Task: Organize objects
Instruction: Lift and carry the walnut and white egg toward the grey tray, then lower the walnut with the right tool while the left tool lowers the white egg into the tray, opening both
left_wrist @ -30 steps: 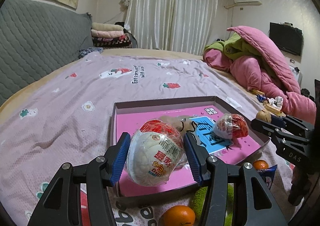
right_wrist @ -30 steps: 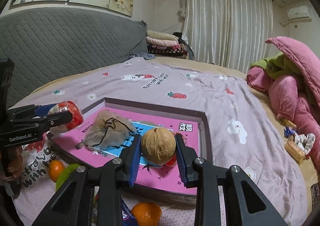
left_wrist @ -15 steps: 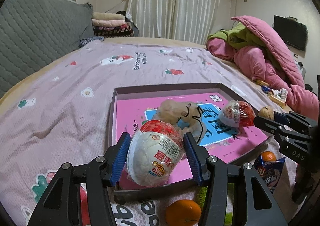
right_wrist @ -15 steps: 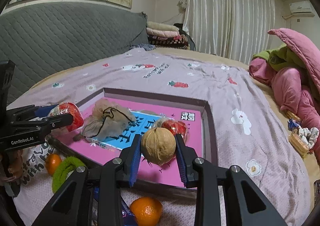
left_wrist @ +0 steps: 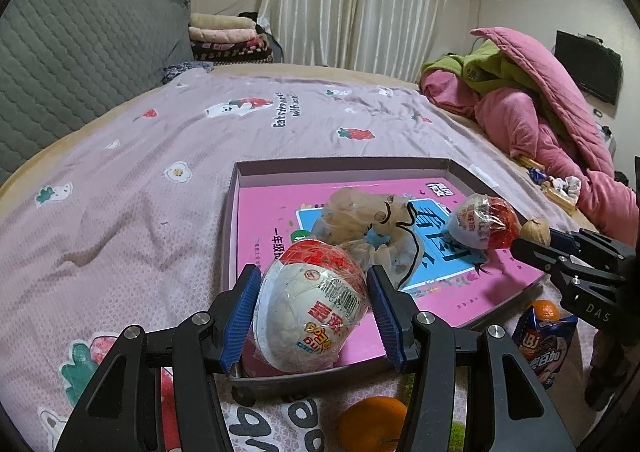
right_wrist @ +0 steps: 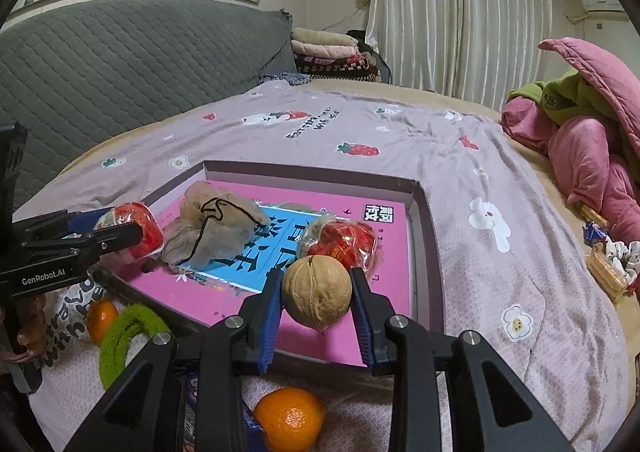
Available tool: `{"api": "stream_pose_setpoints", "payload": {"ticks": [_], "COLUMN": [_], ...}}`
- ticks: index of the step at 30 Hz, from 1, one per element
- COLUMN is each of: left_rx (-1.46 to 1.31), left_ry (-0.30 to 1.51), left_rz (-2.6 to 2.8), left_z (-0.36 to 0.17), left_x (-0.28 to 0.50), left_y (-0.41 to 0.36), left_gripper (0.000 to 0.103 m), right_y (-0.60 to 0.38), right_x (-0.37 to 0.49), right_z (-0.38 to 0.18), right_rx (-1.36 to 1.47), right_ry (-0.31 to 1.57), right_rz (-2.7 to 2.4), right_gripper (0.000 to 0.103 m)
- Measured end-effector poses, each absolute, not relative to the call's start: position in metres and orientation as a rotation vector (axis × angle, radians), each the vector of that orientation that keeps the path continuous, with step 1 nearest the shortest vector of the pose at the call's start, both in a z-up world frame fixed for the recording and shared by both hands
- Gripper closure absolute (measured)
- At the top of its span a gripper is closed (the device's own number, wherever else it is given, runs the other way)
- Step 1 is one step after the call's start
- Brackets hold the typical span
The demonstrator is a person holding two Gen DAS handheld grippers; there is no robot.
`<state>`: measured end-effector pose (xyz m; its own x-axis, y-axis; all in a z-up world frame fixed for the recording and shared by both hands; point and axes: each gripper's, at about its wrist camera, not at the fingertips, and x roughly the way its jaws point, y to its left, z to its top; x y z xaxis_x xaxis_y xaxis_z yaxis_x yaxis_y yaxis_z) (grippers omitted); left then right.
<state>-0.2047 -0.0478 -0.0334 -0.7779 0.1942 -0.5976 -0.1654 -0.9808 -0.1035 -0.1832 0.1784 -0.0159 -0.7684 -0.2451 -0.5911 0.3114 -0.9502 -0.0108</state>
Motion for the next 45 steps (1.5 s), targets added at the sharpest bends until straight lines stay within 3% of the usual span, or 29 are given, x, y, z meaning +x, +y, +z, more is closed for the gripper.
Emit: {"api": "stream_pose_setpoints", "payload": {"ticks": [45], "left_rx": [-1.028], "left_ry": [-0.044], "left_rz": [2.803], "left_z": [-0.042], "left_x": [-0.213], "left_y": [-0.046], "left_gripper": [0.047], "right_y": [0.182], "right_x": [-0.205], "right_z": [-0.033], "right_rx": [1.032], "right_ry": [0.11], "right_rz": [-2.653], "right_gripper": [0.07]}}
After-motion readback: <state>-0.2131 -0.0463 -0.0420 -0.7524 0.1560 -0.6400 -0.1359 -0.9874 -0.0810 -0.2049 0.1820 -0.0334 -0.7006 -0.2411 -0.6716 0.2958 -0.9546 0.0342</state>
